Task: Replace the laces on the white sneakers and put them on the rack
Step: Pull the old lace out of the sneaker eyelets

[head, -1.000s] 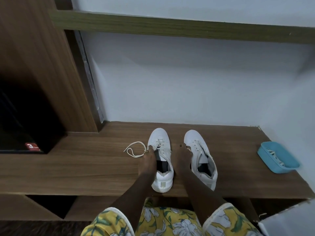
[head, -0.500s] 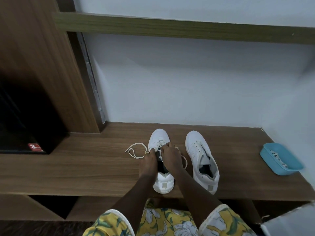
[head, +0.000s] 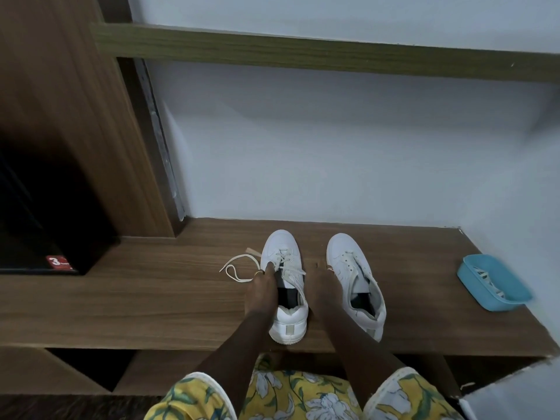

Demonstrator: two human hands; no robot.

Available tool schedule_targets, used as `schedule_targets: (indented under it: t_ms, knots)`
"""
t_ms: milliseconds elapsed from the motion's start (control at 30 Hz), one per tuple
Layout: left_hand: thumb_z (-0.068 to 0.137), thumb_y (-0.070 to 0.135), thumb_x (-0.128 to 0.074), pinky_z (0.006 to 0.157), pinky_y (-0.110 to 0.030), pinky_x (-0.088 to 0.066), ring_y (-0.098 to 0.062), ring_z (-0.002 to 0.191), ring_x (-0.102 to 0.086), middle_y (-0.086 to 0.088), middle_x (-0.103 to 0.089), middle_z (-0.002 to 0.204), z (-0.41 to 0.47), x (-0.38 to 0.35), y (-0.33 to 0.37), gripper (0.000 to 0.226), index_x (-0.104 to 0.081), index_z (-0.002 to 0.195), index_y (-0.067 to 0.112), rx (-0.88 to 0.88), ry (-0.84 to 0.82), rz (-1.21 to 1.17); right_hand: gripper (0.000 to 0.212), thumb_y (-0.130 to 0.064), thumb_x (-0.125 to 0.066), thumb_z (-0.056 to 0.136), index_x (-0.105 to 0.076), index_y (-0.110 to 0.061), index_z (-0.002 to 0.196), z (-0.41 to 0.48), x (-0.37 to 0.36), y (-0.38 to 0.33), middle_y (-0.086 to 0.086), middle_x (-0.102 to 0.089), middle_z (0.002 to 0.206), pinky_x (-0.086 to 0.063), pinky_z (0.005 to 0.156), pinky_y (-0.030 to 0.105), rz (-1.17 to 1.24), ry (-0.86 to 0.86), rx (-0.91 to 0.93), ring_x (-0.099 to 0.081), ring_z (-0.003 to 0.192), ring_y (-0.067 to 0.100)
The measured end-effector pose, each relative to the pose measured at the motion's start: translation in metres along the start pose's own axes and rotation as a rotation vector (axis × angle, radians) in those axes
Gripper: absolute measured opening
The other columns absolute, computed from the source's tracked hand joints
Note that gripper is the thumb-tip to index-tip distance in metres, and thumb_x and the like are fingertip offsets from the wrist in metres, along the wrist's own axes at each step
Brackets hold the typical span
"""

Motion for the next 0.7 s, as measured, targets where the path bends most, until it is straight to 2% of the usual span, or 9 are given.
schedule_targets:
  t_ms: [133, 233, 333, 467, 533, 700]
  knots:
    - [0.096, 0.000, -0.030, 0.080, -0.037, -0.048, -0.029, 0.100, -0.061, -0.014, -0.056, 0.114, -0.001, 0.000, 0.000, 0.050, -0.028, 0.143, 0.017, 0.001, -0.004, 0.010, 0.032, -0.012, -0.037, 0.099, -0.047, -0.004, 0.129, -0.004, -0.013, 0.022, 0.010, -0.048, 0.129, -0.049, 0.093, 0.034, 0.106, -0.077, -0.164, -0.052, 0.119, 0.024]
    - [0.095, -0.001, -0.031, 0.076, -0.035, -0.048, -0.028, 0.099, -0.062, -0.013, -0.057, 0.112, -0.002, 0.000, 0.000, 0.045, -0.033, 0.138, 0.015, 0.003, 0.001, 0.017, 0.034, -0.014, -0.036, 0.099, -0.048, -0.005, 0.129, -0.003, -0.015, 0.026, 0.009, -0.047, 0.130, -0.048, 0.094, 0.034, 0.124, -0.078, -0.201, -0.053, 0.119, 0.024]
    - [0.096, 0.001, -0.032, 0.074, -0.035, -0.049, -0.027, 0.097, -0.062, -0.013, -0.058, 0.111, -0.002, -0.001, -0.001, 0.037, -0.038, 0.130, 0.013, 0.009, -0.003, -0.001, 0.031, -0.013, -0.036, 0.099, -0.053, -0.004, 0.123, 0.001, -0.008, 0.014, 0.010, -0.055, 0.125, -0.047, 0.092, 0.030, 0.146, -0.038, -0.131, -0.057, 0.113, 0.024]
    - [0.097, 0.005, -0.036, 0.073, -0.033, -0.047, -0.027, 0.097, -0.062, -0.012, -0.059, 0.110, -0.001, -0.001, -0.001, 0.028, -0.043, 0.123, 0.012, 0.014, -0.014, -0.038, 0.030, -0.019, -0.039, 0.098, -0.060, -0.010, 0.118, 0.007, 0.013, -0.024, 0.009, -0.060, 0.117, -0.047, 0.088, 0.031, 0.194, 0.092, 0.060, -0.060, 0.103, 0.025]
    - [0.096, 0.007, -0.040, 0.075, -0.031, -0.049, -0.024, 0.097, -0.062, -0.010, -0.060, 0.110, 0.000, 0.000, -0.001, 0.024, -0.046, 0.118, 0.012, 0.012, -0.008, -0.055, 0.029, -0.019, -0.039, 0.099, -0.061, -0.011, 0.116, 0.008, 0.012, -0.042, 0.009, -0.060, 0.116, -0.047, 0.087, 0.032, 0.204, 0.084, 0.131, -0.061, 0.102, 0.025]
    - [0.095, 0.009, -0.045, 0.078, -0.035, -0.053, -0.024, 0.095, -0.063, -0.009, -0.061, 0.108, 0.000, 0.002, 0.000, 0.022, -0.049, 0.116, 0.012, 0.016, -0.007, -0.080, 0.028, -0.015, -0.039, 0.099, -0.058, -0.009, 0.118, 0.011, 0.008, -0.051, 0.010, -0.058, 0.118, -0.046, 0.090, 0.034, 0.182, 0.054, 0.149, -0.059, 0.107, 0.028]
Point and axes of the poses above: each hand's wrist, its own z-axis towards the middle knuckle, its own x-axis out of the back of the hand, y = z × x, the point moved 10 cm from there along z, towards the middle knuckle
